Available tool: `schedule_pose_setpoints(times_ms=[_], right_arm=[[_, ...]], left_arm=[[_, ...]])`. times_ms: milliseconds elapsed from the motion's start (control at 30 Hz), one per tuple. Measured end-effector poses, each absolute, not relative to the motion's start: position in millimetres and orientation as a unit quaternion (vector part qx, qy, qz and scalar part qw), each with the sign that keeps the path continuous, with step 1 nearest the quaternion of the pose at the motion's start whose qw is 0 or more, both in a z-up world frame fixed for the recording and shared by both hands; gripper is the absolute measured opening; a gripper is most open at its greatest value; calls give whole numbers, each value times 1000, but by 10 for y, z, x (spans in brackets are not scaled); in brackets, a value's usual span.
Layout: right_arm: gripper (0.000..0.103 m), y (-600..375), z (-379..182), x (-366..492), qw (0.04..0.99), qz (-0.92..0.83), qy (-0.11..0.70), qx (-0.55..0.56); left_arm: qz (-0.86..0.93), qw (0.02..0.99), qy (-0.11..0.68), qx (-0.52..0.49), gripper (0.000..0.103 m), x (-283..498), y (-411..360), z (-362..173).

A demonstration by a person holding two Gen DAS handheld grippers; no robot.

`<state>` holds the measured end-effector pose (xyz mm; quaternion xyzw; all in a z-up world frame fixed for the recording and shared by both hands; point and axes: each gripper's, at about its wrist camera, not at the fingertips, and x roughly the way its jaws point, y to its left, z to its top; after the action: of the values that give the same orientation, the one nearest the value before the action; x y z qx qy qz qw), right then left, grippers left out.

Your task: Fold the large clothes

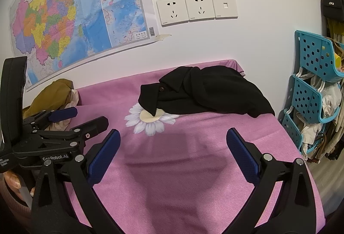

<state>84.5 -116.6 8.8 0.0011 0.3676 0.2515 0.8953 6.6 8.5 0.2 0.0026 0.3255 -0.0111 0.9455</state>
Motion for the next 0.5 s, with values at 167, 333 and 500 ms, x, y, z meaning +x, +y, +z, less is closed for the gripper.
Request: schedule_pose_setpoints(times_ms=[167,333,500], right_arm=[[97,-1172,88,840,896,251,367,1],[97,-1163,92,856,895,252,368,0],[97,-1136,110,897,895,254,368,-2]], left_arm=[[-12,945,326,4,96,70,78,3],[-11,945,327,3,96,78,80,5],[-11,945,327,4,96,100,80,-3]])
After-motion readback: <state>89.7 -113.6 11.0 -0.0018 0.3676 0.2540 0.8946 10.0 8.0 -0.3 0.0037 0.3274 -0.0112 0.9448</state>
